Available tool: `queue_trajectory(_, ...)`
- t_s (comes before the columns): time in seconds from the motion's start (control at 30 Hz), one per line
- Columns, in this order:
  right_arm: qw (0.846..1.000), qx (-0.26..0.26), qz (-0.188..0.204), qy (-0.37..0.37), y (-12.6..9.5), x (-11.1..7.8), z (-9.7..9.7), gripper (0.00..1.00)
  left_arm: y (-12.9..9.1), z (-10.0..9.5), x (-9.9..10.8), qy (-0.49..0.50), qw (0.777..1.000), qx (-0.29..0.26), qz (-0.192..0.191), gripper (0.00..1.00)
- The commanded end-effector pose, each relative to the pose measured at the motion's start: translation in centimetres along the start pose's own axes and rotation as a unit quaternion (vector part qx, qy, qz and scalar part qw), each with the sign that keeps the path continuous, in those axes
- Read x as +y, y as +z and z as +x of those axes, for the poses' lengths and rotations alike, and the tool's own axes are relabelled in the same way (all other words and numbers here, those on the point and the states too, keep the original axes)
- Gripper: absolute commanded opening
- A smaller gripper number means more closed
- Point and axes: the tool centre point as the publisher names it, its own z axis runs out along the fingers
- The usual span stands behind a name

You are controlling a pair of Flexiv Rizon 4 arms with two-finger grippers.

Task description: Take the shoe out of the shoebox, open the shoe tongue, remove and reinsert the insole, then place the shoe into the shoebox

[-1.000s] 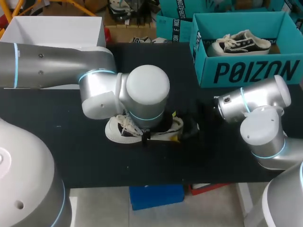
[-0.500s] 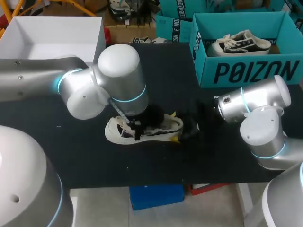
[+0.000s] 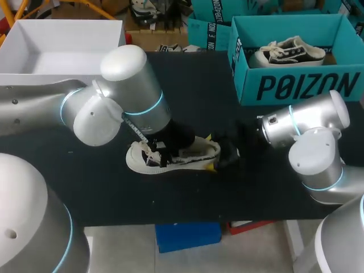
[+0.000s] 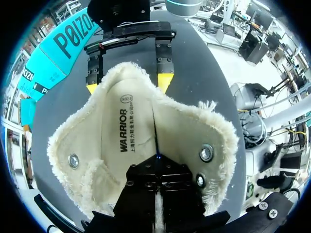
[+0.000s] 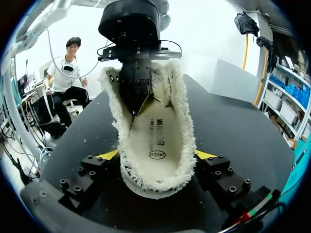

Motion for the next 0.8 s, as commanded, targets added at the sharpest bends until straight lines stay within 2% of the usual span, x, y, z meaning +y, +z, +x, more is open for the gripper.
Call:
queue_trajectory(0.03, 1.000, 0.000, 0.001, 0.001, 0.3, -0.3, -0.1, 0.00, -1.0, 0.9, 0.0, 0.000, 1.000, -0.009, 0.026, 0.00)
queue_trajectory(0.8, 1.000, 0.000, 0.001, 0.001, 0.3, -0.3, -0.1, 0.00, -3.1, 0.1, -1.2, -0.007, 0.998, -0.020, 0.057, 0.00)
